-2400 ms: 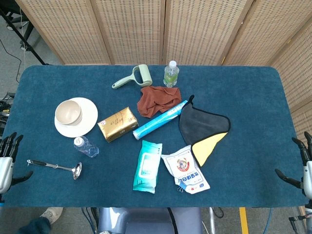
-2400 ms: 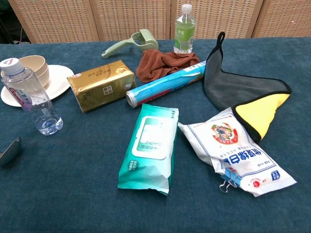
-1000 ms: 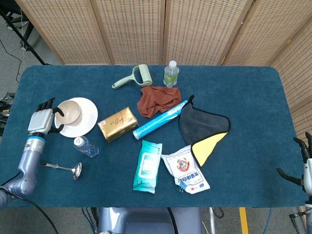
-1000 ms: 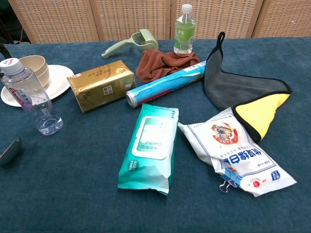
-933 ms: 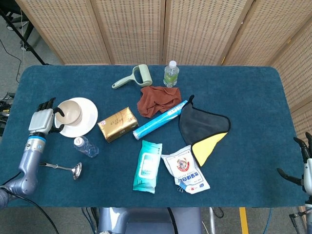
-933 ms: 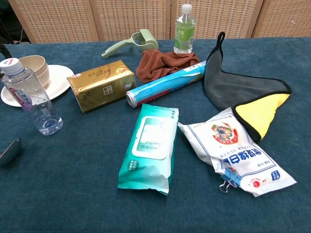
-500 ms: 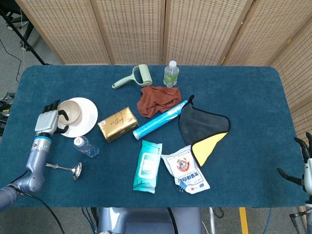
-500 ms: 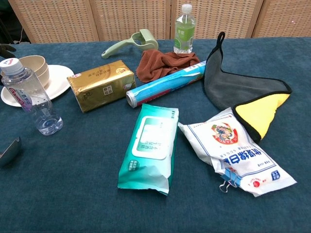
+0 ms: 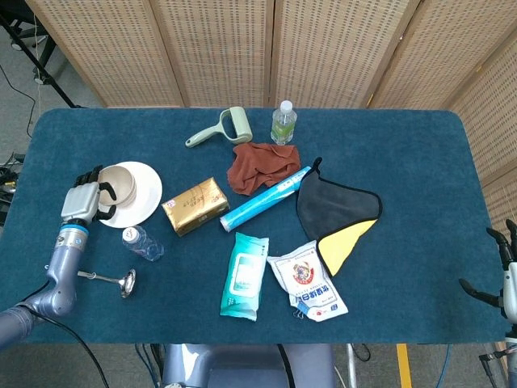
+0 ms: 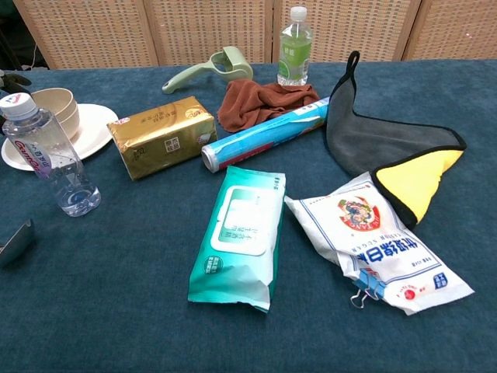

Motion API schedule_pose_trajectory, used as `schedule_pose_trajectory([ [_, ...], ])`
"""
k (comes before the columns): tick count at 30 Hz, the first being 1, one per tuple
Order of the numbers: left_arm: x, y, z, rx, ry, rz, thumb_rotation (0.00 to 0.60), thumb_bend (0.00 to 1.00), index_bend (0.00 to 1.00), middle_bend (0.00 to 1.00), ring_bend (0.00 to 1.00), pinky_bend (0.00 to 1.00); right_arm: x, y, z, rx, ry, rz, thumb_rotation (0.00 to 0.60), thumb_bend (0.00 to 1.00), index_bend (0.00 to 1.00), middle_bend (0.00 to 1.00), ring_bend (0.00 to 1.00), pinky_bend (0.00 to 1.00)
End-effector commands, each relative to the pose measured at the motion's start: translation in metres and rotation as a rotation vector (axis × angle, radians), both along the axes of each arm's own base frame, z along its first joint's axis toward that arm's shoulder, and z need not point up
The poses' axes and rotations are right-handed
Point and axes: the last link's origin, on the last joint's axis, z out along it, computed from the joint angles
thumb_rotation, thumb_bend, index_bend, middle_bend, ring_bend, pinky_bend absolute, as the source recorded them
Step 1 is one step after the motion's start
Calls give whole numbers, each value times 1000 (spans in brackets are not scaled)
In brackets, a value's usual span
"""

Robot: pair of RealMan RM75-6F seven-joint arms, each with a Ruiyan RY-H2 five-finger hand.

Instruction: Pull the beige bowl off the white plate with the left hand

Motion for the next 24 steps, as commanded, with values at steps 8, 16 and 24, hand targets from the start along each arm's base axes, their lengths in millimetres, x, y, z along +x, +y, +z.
schedule_pose_trajectory([
  [8, -1, 0, 1, 7, -12, 8, 600, 453, 705, 0, 0, 0, 0, 0, 1, 0, -3, 0, 600, 0, 148, 0, 0, 0],
  [16, 1, 0, 13, 44, -26, 2, 600, 525, 758, 0, 0, 0, 0, 0, 0, 2, -5, 0, 600, 0, 149, 0, 0, 0],
  [24, 10, -7, 46, 110, -59, -39, 600, 533, 766, 0, 0, 0, 1, 0, 0, 4, -5, 2, 600, 0, 148, 0, 0, 0],
])
